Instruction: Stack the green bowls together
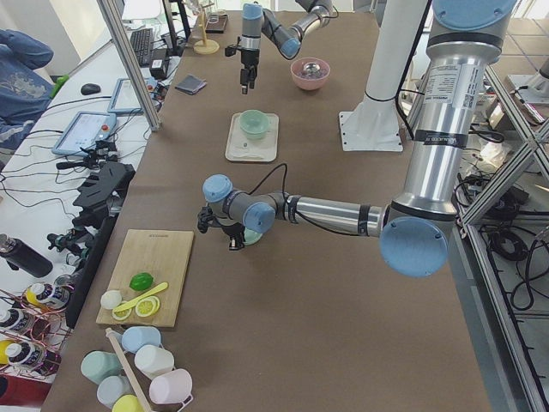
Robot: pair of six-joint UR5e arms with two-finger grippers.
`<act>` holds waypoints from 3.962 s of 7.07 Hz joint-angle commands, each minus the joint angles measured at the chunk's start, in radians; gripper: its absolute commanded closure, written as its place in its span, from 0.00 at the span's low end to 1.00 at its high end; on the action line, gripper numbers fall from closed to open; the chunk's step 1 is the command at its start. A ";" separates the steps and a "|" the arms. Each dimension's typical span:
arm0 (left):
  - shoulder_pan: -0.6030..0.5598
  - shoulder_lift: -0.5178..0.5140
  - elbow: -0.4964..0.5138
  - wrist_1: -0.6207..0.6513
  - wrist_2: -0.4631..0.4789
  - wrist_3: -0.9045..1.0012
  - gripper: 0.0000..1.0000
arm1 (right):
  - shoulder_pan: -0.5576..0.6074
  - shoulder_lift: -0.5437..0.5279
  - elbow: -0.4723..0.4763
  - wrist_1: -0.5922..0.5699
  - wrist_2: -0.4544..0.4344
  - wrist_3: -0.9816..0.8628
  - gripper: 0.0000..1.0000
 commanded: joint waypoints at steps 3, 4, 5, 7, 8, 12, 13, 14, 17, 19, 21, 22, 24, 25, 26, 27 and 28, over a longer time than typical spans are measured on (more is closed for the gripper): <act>0.000 -0.159 -0.058 0.118 -0.123 -0.158 1.00 | 0.208 -0.213 0.123 -0.035 0.163 -0.188 0.00; 0.011 -0.223 -0.097 0.153 -0.126 -0.263 1.00 | 0.292 -0.279 0.145 -0.049 0.200 -0.282 0.00; 0.064 -0.271 -0.127 0.154 -0.125 -0.372 1.00 | 0.328 -0.353 0.163 -0.060 0.203 -0.383 0.00; 0.173 -0.397 -0.132 0.154 -0.111 -0.586 1.00 | 0.405 -0.517 0.157 -0.068 0.193 -0.650 0.00; 0.228 -0.448 -0.126 0.152 -0.077 -0.646 1.00 | 0.432 -0.563 0.149 -0.092 0.187 -0.767 0.00; 0.313 -0.575 -0.024 0.110 0.006 -0.688 1.00 | 0.526 -0.672 0.082 -0.124 0.185 -1.060 0.00; 0.328 -0.578 -0.026 0.099 0.006 -0.691 1.00 | 0.532 -0.671 0.071 -0.124 0.184 -1.064 0.00; 0.342 -0.589 -0.023 0.094 0.006 -0.708 1.00 | 0.535 -0.671 0.068 -0.124 0.185 -1.065 0.00; 0.350 -0.614 0.028 0.036 0.027 -0.702 1.00 | 0.544 -0.671 0.057 -0.123 0.185 -1.065 0.00; 0.351 -0.624 0.080 -0.030 0.060 -0.711 0.02 | 0.549 -0.663 0.057 -0.124 0.187 -1.067 0.00; 0.335 -0.618 0.036 -0.015 0.052 -0.711 0.01 | 0.557 -0.660 0.059 -0.124 0.188 -1.067 0.00; 0.287 -0.571 -0.030 0.020 0.049 -0.706 0.01 | 0.564 -0.662 0.057 -0.126 0.187 -1.067 0.00; 0.192 -0.323 -0.287 0.069 0.064 -0.571 0.01 | 0.604 -0.654 -0.004 -0.126 0.196 -1.190 0.00; 0.107 -0.204 -0.334 0.118 0.063 -0.339 0.01 | 0.624 -0.624 -0.065 -0.123 0.197 -1.272 0.00; 0.001 -0.105 -0.349 0.188 0.064 -0.066 0.01 | 0.635 -0.587 -0.114 -0.123 0.200 -1.311 0.00; -0.108 0.012 -0.327 0.192 0.063 0.231 0.01 | 0.653 -0.586 -0.114 -0.124 0.211 -1.337 0.00; -0.212 0.053 -0.267 0.189 0.060 0.392 0.02 | 0.663 -0.586 -0.114 -0.126 0.225 -1.354 0.00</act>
